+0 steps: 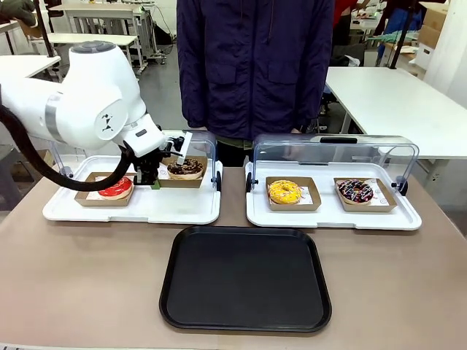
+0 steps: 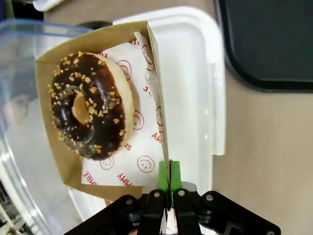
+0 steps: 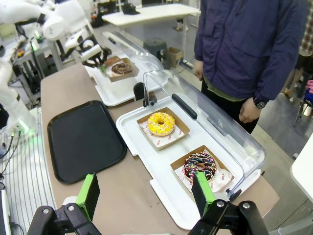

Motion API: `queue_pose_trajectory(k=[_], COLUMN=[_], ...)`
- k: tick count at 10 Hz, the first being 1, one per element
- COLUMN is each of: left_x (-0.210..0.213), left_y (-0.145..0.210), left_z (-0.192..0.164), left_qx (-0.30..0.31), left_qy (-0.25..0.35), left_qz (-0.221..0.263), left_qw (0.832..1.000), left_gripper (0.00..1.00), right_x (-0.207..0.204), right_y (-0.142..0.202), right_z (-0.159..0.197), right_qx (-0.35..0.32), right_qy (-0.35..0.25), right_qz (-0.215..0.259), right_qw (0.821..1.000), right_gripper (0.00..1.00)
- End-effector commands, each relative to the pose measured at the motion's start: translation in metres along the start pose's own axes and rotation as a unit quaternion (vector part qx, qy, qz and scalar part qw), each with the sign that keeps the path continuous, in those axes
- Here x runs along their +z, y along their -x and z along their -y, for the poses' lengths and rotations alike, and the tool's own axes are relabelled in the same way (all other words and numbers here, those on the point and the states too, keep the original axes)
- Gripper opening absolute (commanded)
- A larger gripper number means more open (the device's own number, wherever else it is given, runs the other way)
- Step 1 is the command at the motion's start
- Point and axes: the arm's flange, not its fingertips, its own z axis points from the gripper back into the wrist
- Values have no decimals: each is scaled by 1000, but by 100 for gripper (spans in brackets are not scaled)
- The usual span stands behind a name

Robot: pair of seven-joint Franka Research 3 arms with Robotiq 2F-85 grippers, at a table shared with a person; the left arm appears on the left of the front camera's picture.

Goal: Move the second donut from the left to the tray.
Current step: Pick up the Paper togo box containing the Donut indicated by the person and place it on the Handle tray.

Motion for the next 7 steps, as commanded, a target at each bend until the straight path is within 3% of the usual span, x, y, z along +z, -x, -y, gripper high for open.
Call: queue_pose_trajectory(k=[1, 4, 7], left_x=[25, 48, 43], left_y=[-4, -24, -63], left_z=[36, 95, 132], left_qx=[25, 60, 59], left_qy=[-12, -15, -15], left_qz=[-1, 20, 27], left_qw=[1000, 998, 998], left_gripper=[2, 2, 2], right_x=[-1, -1, -1], right_y=[-2, -2, -2], right_z=[1, 1, 1], right_qx=[12, 12, 12], right_qy=[0, 0, 0], right_qz=[15, 15, 15], right_qw=[1000, 1000, 1000], right_gripper=[100, 100, 100])
